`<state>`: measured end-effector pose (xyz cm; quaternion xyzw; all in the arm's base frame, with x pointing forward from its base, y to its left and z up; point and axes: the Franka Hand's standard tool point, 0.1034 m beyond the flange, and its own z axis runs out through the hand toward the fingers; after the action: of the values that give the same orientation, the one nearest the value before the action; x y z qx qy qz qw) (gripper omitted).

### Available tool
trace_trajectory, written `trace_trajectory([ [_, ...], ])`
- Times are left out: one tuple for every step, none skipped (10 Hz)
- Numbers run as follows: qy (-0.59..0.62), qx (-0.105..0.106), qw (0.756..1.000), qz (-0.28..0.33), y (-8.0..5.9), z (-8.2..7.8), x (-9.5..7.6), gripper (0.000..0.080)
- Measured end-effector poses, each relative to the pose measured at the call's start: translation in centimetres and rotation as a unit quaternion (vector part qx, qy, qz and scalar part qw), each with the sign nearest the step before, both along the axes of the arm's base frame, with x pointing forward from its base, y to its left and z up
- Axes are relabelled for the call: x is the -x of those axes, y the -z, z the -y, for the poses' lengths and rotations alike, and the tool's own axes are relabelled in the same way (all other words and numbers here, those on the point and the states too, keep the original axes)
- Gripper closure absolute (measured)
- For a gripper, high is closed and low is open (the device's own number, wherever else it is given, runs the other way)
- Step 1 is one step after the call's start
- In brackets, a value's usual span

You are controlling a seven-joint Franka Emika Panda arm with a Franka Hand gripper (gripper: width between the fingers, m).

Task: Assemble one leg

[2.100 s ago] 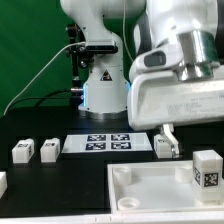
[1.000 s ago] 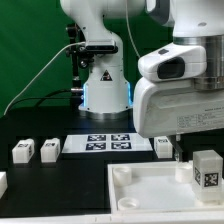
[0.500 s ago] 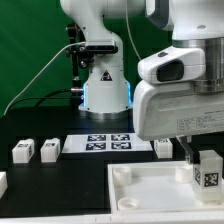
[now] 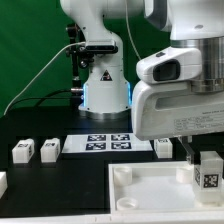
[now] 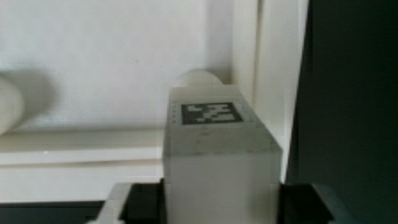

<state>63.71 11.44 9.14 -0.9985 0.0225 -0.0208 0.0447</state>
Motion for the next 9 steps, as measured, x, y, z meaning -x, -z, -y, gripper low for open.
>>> trace_trajectory([
  [0.111,-0.013,0.994,-0.001,0.04,-0.04,0.03,0.0511],
  [0.212,-0.022,0.977,-0.004,0.08,0.14,0.09,0.0509],
  [0.298,-0.028,0.954,-0.011,0.13,0.21,0.12,0.0508],
  [0.387,-0.037,0.921,-0.022,0.17,0.36,0.09,0.0508],
  [0.487,-0.047,0.872,-0.037,0.2,0.39,0.13,0.0508],
  [0.527,-0.049,0.848,-0.043,0.18,0.37,0.18,0.0507],
  [0.568,-0.05,0.82,-0.047,0.19,0.47,0.18,0.0507],
  [0.599,-0.051,0.797,-0.051,0.2,0.47,0.2,0.0507],
  [0.62,-0.053,0.781,-0.054,0.21,0.46,0.21,0.0506],
])
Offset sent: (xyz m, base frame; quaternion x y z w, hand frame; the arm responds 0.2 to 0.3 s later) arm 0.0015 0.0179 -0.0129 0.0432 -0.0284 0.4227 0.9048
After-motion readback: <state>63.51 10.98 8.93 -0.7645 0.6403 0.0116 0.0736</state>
